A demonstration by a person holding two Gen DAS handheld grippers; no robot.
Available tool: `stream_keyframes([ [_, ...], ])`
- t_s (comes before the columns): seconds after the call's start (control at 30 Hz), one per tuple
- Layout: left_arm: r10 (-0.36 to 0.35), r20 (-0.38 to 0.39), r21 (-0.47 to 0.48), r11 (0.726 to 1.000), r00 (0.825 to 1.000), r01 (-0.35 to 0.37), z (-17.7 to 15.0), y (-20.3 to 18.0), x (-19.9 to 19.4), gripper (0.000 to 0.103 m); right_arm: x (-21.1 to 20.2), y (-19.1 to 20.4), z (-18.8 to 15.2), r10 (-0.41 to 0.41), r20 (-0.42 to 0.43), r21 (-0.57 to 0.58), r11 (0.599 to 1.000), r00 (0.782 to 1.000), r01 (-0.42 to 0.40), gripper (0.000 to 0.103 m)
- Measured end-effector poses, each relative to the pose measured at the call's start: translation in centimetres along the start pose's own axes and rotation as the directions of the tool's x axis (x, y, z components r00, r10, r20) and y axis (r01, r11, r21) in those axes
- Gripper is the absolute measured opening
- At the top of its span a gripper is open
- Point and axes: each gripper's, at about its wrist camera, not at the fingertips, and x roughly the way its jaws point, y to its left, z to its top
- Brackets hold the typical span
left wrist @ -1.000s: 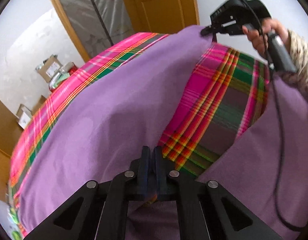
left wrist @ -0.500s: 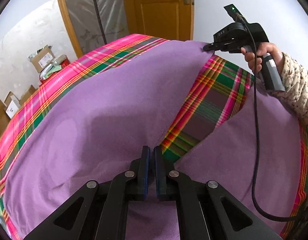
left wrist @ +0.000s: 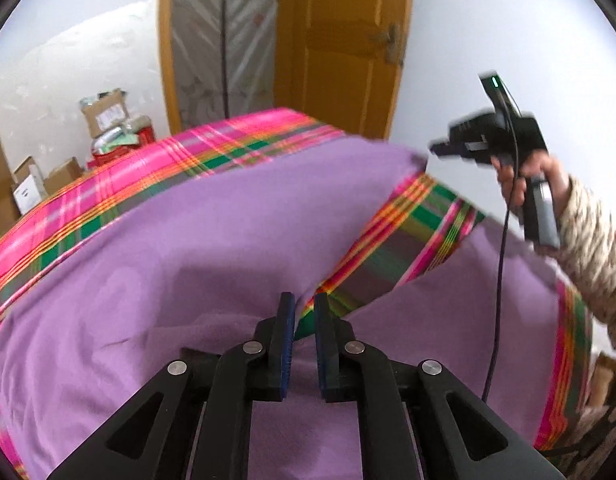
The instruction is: Fold clothes
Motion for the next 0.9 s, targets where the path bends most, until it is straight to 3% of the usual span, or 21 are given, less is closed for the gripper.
stream_keyframes([
  [0.2,0.034,0.059,-0.067,0.997,0.998,-0.03,-0.9,0.0,-2.9,0.012,-3.0,-0.9,-1.7,0.023,0.006,0.014,1.0,1.0,-0.023,0.014],
  [0.5,0.119,0.105,-0.242,0.966,0.987,-0.091,-4.7,2.3,-7.8,0.012,-5.8,3.5,-7.4,0.164,-0.076,-0.174,0.969,0.983,-0.175,0.014],
  [0.67,0.194,0.092,-0.37,0.917,0.977,-0.147,-8.1,4.9,-10.7,0.015,-6.7,7.0,-13.0,0.199,-0.133,-0.348,0.908,0.971,-0.234,0.014],
  [0.9,0.276,0.047,-0.5,0.838,0.96,-0.216,-12.9,7.9,-13.3,0.015,-6.3,11.5,-19.0,0.22,-0.243,-0.479,0.82,0.945,-0.314,0.015],
])
